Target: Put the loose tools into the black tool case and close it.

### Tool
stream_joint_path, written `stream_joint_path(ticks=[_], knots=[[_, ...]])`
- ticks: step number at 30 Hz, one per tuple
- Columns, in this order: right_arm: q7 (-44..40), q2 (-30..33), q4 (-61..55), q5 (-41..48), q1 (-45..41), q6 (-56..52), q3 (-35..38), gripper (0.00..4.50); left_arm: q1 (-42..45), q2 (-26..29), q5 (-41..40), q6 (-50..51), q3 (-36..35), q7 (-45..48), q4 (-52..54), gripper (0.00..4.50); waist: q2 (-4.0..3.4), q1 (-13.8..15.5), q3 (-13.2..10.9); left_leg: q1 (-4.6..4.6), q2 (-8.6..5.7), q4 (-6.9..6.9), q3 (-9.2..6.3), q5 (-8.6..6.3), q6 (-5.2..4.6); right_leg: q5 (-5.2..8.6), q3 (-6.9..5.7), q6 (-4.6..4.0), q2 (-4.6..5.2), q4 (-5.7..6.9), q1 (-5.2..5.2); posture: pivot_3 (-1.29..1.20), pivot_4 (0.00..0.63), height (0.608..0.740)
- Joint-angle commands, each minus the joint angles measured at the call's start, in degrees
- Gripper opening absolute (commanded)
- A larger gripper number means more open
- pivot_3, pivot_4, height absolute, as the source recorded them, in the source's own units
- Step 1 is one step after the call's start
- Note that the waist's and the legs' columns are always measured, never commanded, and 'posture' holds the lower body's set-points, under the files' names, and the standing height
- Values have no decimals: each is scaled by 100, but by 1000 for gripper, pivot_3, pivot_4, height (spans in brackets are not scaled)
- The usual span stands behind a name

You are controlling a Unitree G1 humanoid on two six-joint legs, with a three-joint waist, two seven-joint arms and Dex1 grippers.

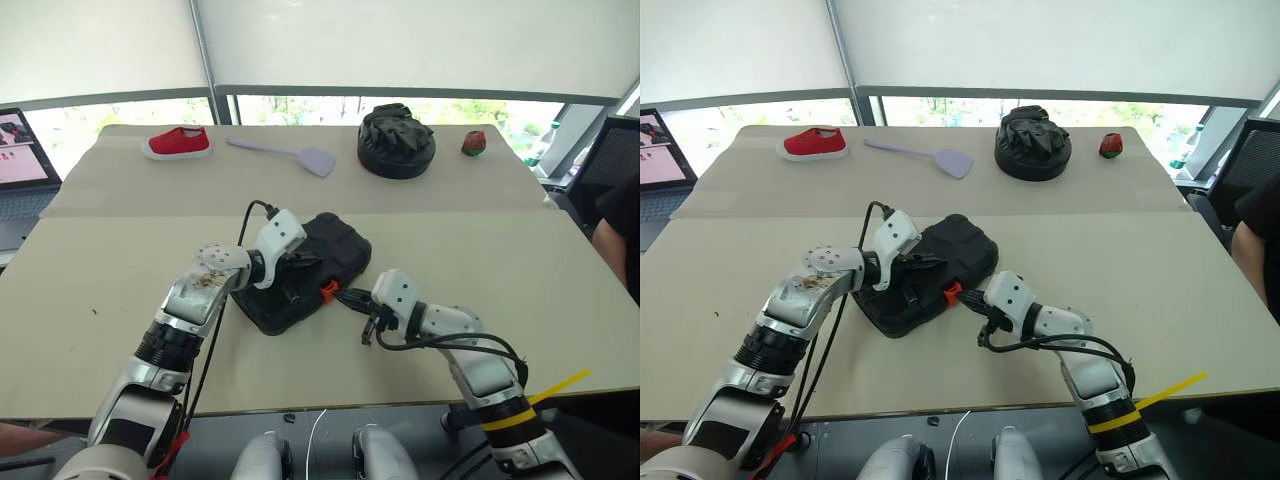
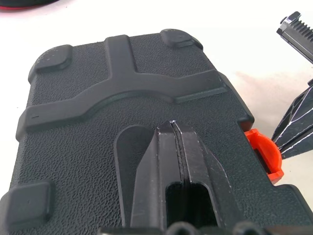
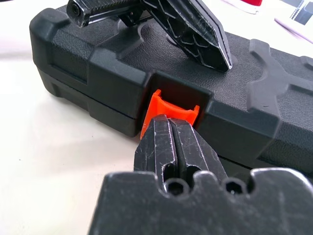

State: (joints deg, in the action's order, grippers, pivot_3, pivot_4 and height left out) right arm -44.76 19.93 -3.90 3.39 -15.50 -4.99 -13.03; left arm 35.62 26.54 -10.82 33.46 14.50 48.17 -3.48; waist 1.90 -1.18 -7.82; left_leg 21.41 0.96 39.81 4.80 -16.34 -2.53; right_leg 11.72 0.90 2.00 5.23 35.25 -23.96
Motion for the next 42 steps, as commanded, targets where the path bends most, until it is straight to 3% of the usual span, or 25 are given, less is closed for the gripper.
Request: stream_joint_path(ticks=[1, 10, 23, 28, 29, 32, 38, 40, 41, 42], knots=[[81, -8, -67, -48, -143, -50, -74, 35, -313, 56, 185, 427, 385, 115, -316, 0, -1, -3, 2, -5, 0, -1, 0, 0, 0, 1, 0, -1, 0, 1, 4, 0, 150, 740], [51, 99, -43, -43, -113, -269, -46, 35, -302, 87, 204, 444, 349, 149, -346, 0, -2, 17, 5, -11, 1, -5, 0, 0, 0, 4, 1, -5, 2, 1, 7, 0, 150, 740], [100, -251, 354, -92, -554, -70, -181, 35, -350, 109, 158, 568, 298, 135, -269, 0, -2, 7, 5, -11, 2, -7, 0, 0, 0, 4, 1, -6, 0, 2, 4, 0, 150, 740], [-240, 75, 52, 222, -300, -123, 52, 35, -610, -69, -527, 135, -640, 145, 104, 0, -4, -13, 4, -2, 10, -12, 2, 0, 0, 5, 5, -7, 1, 3, -10, 0, 150, 740], [-318, 134, -28, 374, -234, -232, 146, 0, -669, -95, -746, 3, -890, 223, 252, 513, -5, -8, 2, 1, 10, -13, 1, 0, 0, 5, 5, -7, 2, 3, -13, 0, 150, 740], [-614, 444, -307, 795, -19, -423, 454, 776, -1038, 176, -1149, -537, -1533, 586, 761, 1374, -9, -10, -1, 20, 15, -14, 0, 0, 0, 5, 3, -7, 6, -2, -27, 0, 150, 740], [-1179, 1297, -219, 1058, 288, -155, 909, 2873, -2155, 1108, -1132, -1592, -2504, 947, 793, 3576, -16, 36, -16, 50, 12, -15, -3, -1, 1, 5, -12, -7, 20, -19, -43, 0, 150, 740], [-1296, 1510, -11, 1039, 345, 108, 1050, 3231, -2590, 1269, -1048, -2106, -2813, 985, 770, 3949, -15, 41, -20, 53, 9, -15, -2, -3, -1, 5, -17, -6, 31, -25, -43, 0, 150, 740], [-1438, 1610, 224, 1046, 343, 486, 1164, 3826, -2967, 1370, -913, -2474, -3062, 963, 723, 4497, -15, 47, -21, 57, 7, -14, -1, -4, -1, 4, -19, -5, 38, -28, -43, 0, 150, 740], [-1641, 1689, 515, 1087, 322, 923, 1274, 4166, -3399, 1472, -838, -2702, -3326, 982, 695, 4500, -15, 47, -22, 58, 3, -14, 0, -4, -2, 4, -21, -5, 45, -29, -43, 0, 150, 740]])
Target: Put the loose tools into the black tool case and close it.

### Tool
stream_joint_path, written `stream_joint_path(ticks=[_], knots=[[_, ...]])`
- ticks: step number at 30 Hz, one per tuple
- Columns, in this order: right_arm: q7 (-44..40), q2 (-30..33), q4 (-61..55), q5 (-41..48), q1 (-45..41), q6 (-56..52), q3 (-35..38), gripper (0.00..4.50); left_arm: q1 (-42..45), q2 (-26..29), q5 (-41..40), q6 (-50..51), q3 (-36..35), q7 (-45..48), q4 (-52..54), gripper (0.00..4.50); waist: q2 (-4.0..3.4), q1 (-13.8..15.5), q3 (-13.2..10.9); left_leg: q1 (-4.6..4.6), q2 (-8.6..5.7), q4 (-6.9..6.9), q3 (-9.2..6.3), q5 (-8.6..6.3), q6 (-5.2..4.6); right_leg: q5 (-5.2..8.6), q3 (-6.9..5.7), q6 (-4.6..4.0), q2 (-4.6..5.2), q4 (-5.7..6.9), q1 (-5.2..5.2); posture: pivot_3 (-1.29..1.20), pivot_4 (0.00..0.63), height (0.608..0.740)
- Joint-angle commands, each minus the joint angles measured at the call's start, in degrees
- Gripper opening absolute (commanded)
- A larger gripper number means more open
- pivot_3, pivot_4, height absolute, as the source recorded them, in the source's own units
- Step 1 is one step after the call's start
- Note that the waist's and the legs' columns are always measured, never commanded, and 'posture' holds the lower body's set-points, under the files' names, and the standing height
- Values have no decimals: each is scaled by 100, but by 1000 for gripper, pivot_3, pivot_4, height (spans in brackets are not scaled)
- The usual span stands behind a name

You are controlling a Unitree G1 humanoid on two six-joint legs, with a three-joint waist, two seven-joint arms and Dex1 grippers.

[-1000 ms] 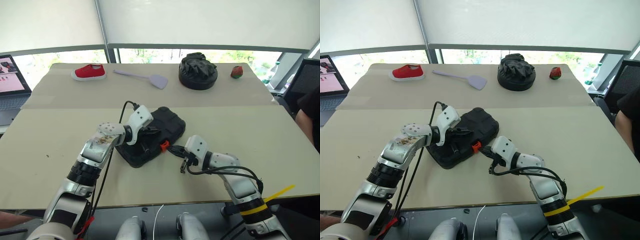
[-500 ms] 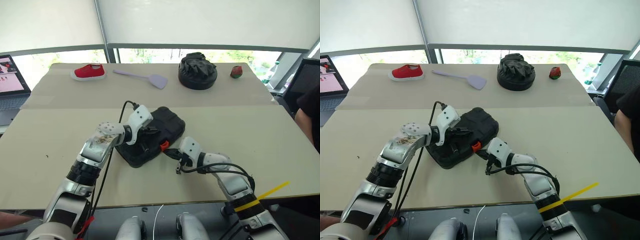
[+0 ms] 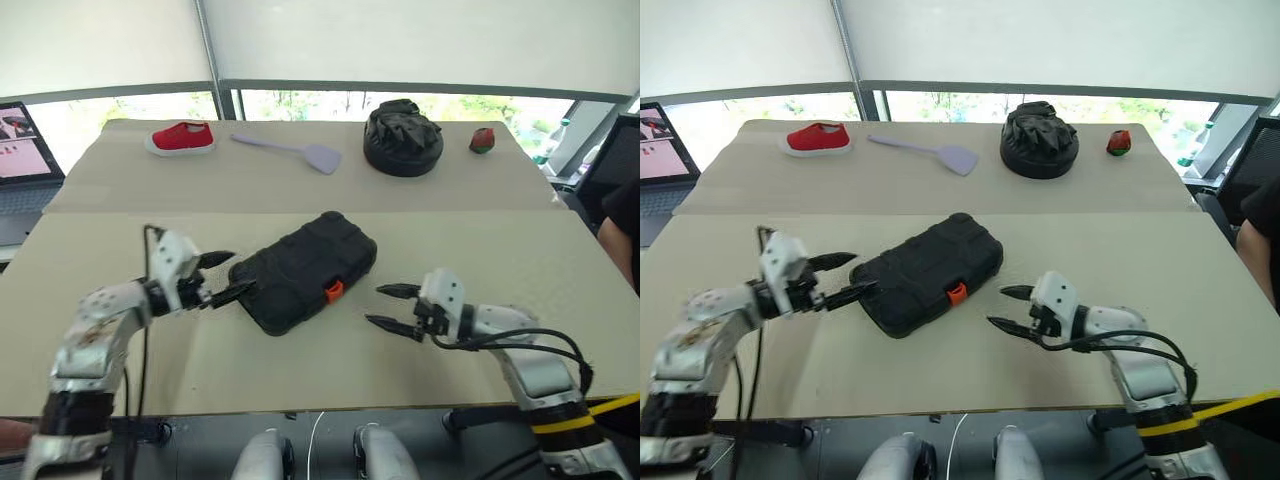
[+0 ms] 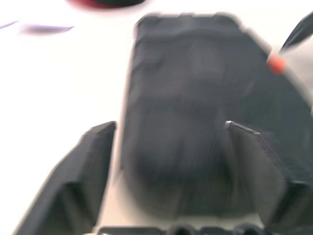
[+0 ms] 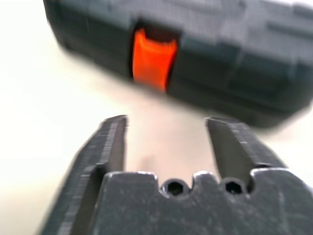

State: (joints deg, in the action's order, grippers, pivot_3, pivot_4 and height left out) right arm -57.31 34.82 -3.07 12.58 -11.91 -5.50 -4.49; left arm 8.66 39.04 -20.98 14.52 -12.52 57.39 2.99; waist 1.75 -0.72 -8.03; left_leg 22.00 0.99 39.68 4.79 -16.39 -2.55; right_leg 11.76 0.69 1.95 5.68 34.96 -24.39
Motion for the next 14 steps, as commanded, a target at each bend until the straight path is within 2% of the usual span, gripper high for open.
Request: stream_joint_path(ticks=[1, 6, 14], knots=[[-549, 252, 675, 234, -52, 1234, 505, 4442, -1042, 287, 223, -971, -807, 61, 52, 4500, -1, -20, -1, -1, -2, -1, 3, -1, -1, 0, -1, 0, 6, -4, 0, 0, 150, 740], [-827, 250, 1628, 402, -290, 1876, 764, 4442, -2041, 296, 319, -1451, -1273, -116, -11, 4500, 1, 18, -17, -4, -1, 2, 5, -9, -5, 1, -13, 1, 17, -2, 3, 0, 150, 740], [-881, 163, 2543, 165, -505, 2924, 716, 4442, -2407, 2, 329, -1890, -1385, -585, -75, 4500, -2, 51, -19, -6, -5, 0, 8, -8, -2, 0, -24, 3, 37, 1, 5, 0, 150, 740]])
